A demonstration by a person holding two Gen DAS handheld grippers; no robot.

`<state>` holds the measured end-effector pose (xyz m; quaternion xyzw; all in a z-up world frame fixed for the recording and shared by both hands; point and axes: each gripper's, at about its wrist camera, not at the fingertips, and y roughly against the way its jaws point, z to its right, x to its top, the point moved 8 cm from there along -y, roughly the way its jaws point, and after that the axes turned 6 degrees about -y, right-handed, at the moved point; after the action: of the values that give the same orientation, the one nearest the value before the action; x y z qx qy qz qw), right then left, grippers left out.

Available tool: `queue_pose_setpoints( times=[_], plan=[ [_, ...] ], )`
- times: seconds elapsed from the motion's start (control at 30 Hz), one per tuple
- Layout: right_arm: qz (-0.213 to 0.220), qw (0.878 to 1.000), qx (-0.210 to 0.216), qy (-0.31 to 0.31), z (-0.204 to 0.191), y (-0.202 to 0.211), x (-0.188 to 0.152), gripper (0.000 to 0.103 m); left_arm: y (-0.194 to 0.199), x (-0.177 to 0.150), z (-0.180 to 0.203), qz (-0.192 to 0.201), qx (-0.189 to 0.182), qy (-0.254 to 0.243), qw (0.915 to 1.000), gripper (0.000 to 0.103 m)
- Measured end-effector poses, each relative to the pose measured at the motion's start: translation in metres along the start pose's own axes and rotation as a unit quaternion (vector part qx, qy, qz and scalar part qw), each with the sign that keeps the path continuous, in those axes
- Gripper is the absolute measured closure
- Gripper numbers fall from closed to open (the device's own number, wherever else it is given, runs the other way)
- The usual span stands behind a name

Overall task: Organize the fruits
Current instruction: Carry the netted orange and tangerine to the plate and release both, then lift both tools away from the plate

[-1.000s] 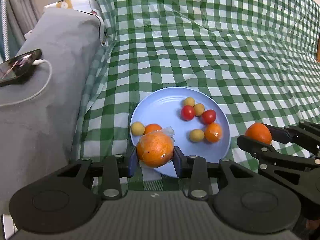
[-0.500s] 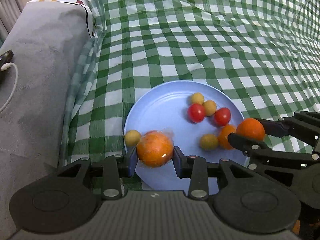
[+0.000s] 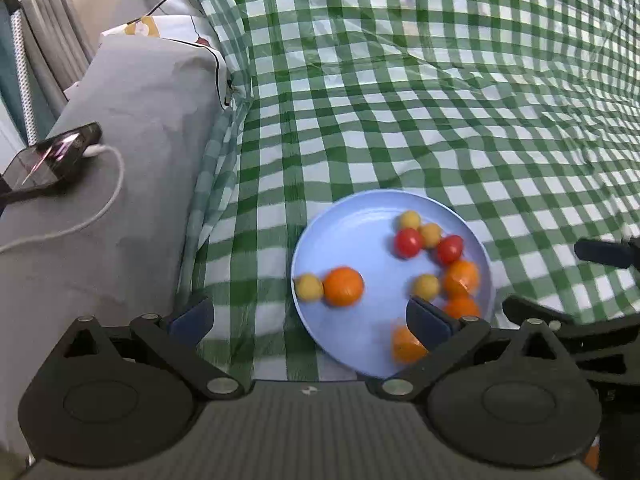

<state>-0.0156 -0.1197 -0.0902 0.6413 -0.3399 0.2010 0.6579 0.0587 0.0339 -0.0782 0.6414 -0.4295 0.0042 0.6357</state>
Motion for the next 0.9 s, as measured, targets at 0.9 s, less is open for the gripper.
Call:
queue_pose_setpoints(
  times=[0.9],
  plan=[
    [0.057,0.998,-0.015,0.009,-0.023,0.117,-0.050,0.004,0.097,-0.070,0.007,0.008,0.019,0.032,0.9993,0.001]
  ],
)
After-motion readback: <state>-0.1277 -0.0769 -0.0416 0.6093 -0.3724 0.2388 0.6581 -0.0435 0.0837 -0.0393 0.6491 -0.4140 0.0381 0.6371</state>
